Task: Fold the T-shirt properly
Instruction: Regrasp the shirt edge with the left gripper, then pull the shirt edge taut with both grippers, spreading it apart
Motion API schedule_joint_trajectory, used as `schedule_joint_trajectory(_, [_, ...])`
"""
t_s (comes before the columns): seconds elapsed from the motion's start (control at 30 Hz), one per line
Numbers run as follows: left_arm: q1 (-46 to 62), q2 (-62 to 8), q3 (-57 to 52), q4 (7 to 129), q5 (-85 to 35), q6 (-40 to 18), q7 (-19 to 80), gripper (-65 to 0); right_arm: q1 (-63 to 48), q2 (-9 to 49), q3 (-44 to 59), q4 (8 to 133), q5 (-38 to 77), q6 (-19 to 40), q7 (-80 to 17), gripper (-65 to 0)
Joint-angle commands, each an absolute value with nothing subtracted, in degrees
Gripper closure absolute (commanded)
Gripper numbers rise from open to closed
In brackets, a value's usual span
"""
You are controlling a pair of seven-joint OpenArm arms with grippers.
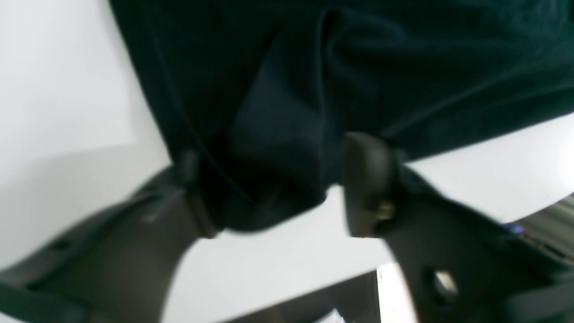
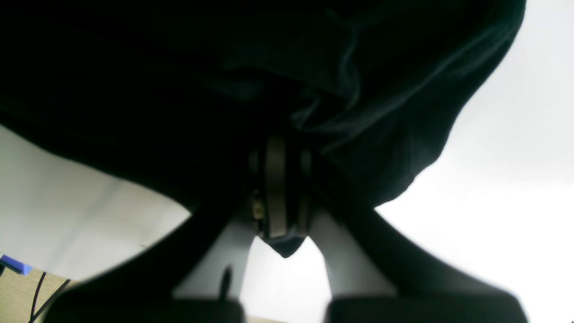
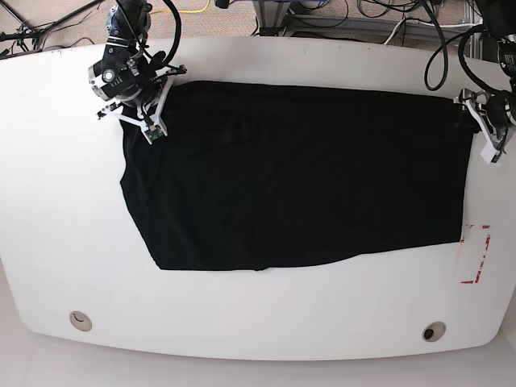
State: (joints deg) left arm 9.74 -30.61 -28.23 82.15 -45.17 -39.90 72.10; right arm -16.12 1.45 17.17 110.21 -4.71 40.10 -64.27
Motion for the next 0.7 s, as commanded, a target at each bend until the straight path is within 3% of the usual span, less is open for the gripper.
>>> schedule_joint_trajectory(0.0, [9.27, -31.96, -27.65, 82.77, -46.29, -40.00, 71.52, -27.6, -15.87, 1.63, 17.19, 111.43, -4.62, 40.00, -63.78, -0.2])
schedule_joint_trajectory(0.2, [9.45, -31.96, -27.47, 82.86, -46.20, -40.00, 71.52, -21.1, -15.96, 1.63, 17.19, 111.43, -4.62, 40.00, -63.78, -0.2])
schedule_joint_trajectory(0.4, [9.27, -31.96, -27.47, 83.30, -46.11, -40.00, 71.52, -1.1, -15.96, 1.63, 17.19, 111.52, -4.62, 40.00, -63.78, -0.2])
schedule_joint_trajectory(0.67, [9.45, -32.31, -28.26, 86.81, -46.46, -40.00, 71.52, 0.0, -15.43, 1.54, 17.19, 111.52, -4.09, 40.00, -63.78, -0.2])
